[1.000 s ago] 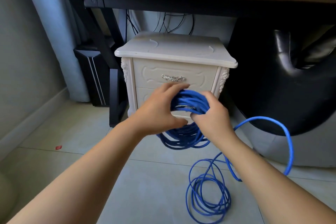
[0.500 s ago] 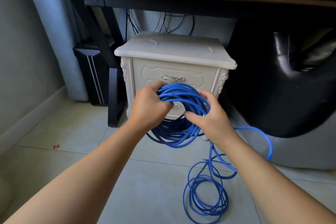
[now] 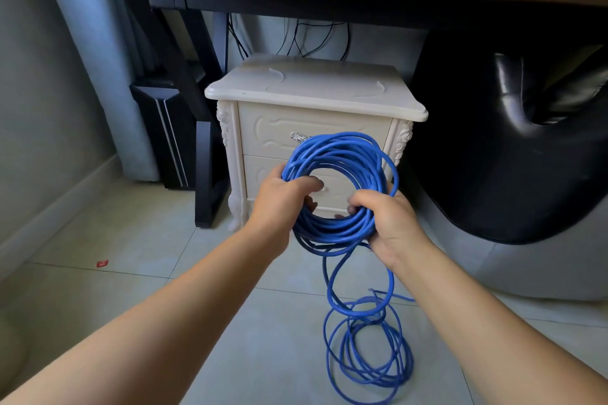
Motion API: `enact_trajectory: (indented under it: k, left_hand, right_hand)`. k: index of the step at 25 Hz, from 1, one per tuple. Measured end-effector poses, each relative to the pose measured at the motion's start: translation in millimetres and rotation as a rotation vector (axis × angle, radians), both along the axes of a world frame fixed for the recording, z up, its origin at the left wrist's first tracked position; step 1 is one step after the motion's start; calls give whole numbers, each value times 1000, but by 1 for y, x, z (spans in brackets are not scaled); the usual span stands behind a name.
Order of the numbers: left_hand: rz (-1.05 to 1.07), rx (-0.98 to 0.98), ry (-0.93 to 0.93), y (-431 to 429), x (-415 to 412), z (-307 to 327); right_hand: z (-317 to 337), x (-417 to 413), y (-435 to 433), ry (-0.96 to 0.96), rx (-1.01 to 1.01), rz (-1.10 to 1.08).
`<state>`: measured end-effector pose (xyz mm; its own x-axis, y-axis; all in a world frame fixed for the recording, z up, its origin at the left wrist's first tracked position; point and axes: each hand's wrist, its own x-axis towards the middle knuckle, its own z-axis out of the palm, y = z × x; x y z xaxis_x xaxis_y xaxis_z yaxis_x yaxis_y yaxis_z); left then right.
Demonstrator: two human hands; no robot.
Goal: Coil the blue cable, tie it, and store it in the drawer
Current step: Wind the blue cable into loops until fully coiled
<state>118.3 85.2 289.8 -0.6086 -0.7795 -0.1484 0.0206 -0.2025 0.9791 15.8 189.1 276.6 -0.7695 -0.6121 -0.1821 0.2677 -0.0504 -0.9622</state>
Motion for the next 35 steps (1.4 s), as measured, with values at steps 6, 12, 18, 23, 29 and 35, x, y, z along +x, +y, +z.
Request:
enact_trajectory:
  k: [6,12,18,23,29,35]
  left_hand:
    - [-417,-274,-116,-19,14,21]
    - [-478,-872,-392,-7,12,25]
    - [-243,-776,-257,-7,15,22]
    - [-164,-575,-168,-12,17,29]
    - [-147,-1000,-151,4,11,16]
    - [-270,-1410,-43,31,3,-14]
  right_hand:
    - [9,-8,6,153,13,-46]
    - [12,1,11,797,350,168]
    - [18,6,12,714,235,179]
    - [16,2,15,506,224,288]
    - [0,-18,6,171,126,-131]
    - [-3,-33,7,-102,66,-297]
